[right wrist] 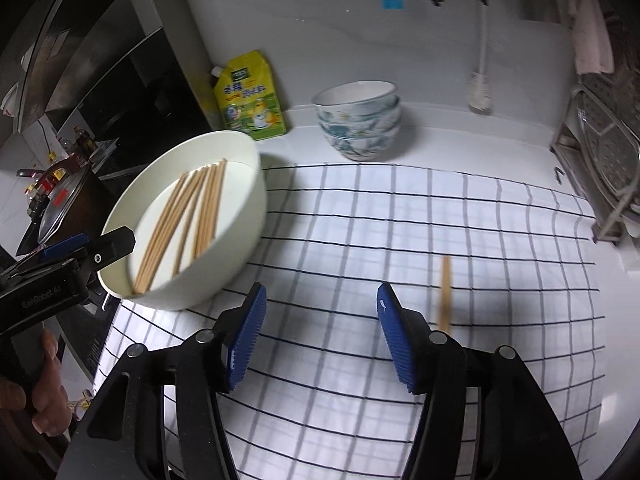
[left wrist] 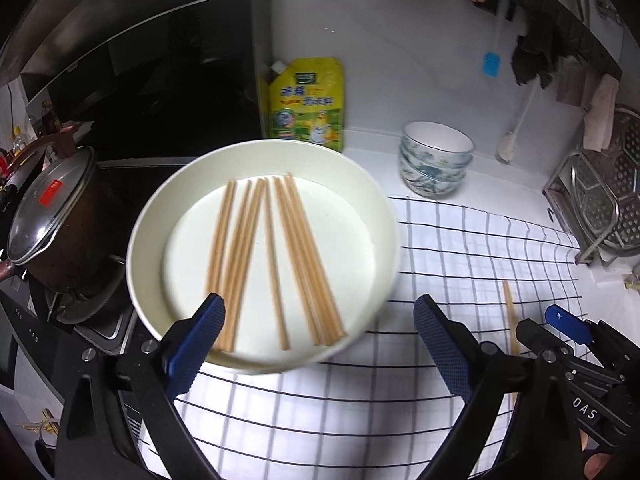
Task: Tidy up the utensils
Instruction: 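Withdraw both open tools from the basin to the last chopsticks on the mat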
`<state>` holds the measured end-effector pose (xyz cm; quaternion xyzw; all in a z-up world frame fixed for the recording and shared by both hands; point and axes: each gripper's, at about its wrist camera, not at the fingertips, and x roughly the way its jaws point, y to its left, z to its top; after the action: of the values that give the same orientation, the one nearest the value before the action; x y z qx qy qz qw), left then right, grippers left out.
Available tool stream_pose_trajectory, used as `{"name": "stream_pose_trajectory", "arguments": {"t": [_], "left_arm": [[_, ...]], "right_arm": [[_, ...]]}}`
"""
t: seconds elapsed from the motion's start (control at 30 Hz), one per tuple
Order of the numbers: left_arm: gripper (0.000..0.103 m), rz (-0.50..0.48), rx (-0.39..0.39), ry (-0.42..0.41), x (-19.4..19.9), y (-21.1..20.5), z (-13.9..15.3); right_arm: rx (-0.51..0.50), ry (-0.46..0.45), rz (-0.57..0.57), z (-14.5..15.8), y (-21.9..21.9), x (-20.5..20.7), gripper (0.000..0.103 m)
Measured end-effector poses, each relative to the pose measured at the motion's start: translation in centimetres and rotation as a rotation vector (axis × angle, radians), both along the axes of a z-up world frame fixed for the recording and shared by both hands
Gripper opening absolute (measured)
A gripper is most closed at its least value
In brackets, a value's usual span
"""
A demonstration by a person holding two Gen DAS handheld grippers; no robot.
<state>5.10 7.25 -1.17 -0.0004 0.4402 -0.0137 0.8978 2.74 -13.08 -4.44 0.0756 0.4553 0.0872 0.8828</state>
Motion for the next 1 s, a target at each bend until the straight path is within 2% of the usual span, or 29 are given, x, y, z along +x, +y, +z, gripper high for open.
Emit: {"name": "stream_pose_trajectory", "arguments": {"t": [0.2,0.33,0.53,0.67,0.83,1.0], "left_arm": [[0.094,-0.043,0.012,0.015,-0.7,-3.7,-0.9],[0.094,-0.094,0.051,0.025,-1.6,-6.5,-2.4],[0.094,-0.159,0.062,0.071,-2.8,-9.5,-4.8],[0.094,-0.180,0.043,0.098,-3.3,-10.5,-6.0],[0.094,-0.194,0.058,0.128,-3.8,-11.6,-7.1],[0.094,-0.198,0.062,0.147,-4.0,-12.1,-7.8]], "right_arm": [[-0.011,0.023,-0.042,-1.0,-3.3,-1.3,0.058],[-0.023,0.064,-0.085,-3.0,-5.9,-2.3,0.058],[-0.050,0.141,-0.137,-6.7,-8.7,-3.8,0.058],[-0.062,0.171,-0.145,-8.6,-9.3,-4.5,0.058],[-0.098,0.204,-0.144,-10.6,-9.5,-4.7,0.058],[-0.135,0.172,-0.125,-10.6,-9.1,-4.6,0.058]]}}
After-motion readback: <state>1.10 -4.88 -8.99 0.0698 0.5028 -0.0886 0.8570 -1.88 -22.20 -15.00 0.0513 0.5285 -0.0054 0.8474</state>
